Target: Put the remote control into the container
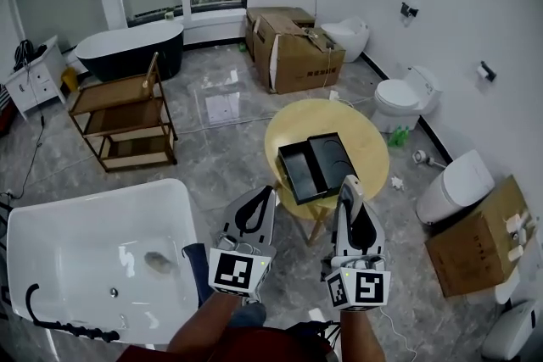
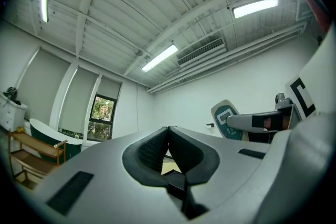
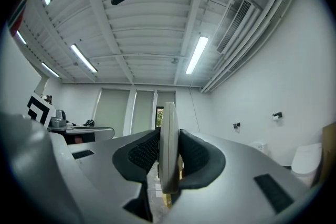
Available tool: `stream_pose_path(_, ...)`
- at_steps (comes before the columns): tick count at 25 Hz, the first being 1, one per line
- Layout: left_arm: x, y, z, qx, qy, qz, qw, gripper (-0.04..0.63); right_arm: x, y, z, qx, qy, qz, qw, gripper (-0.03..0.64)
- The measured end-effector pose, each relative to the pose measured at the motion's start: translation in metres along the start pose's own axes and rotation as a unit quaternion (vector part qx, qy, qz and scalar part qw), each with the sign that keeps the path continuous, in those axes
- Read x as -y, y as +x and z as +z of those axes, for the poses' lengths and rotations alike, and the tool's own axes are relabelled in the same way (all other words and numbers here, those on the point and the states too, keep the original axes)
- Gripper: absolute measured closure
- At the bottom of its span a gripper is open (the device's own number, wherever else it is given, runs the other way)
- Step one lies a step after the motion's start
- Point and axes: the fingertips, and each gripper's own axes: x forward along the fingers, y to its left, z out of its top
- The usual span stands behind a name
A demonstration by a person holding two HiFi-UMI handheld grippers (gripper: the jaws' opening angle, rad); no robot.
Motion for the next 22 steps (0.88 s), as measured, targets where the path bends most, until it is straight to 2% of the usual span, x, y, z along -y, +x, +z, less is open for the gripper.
stream_pose_path(3,-0.025,0.015,-0.008,-0.019,0.008,-0.004,0.9998,0.58,-0.009,0.03,-0.001,0.0,-0.002,0.0,1.0,0.491)
stream_pose_path(7,-0.052,0.031,-0.007,-0.008,0.004,-0.006,0.9999,0.58,-0.018,0.06,-0.003,0.006,-0.004,0.0,1.0,0.491)
stream_pose_path(11,-0.07,0.046,-0.017,-0.03,0.008,-0.004,0.9995,0.58,-0.018,0.083,-0.009,0.006,-0.001,-0.002,1.0,0.491)
stream_pose_path(22,-0.074,0.142,-0.048,-0.039,0.013,0.008,0.9991,0.58,0.046,0.162,-0.038,-0.003,0.014,0.007,1.0,0.491)
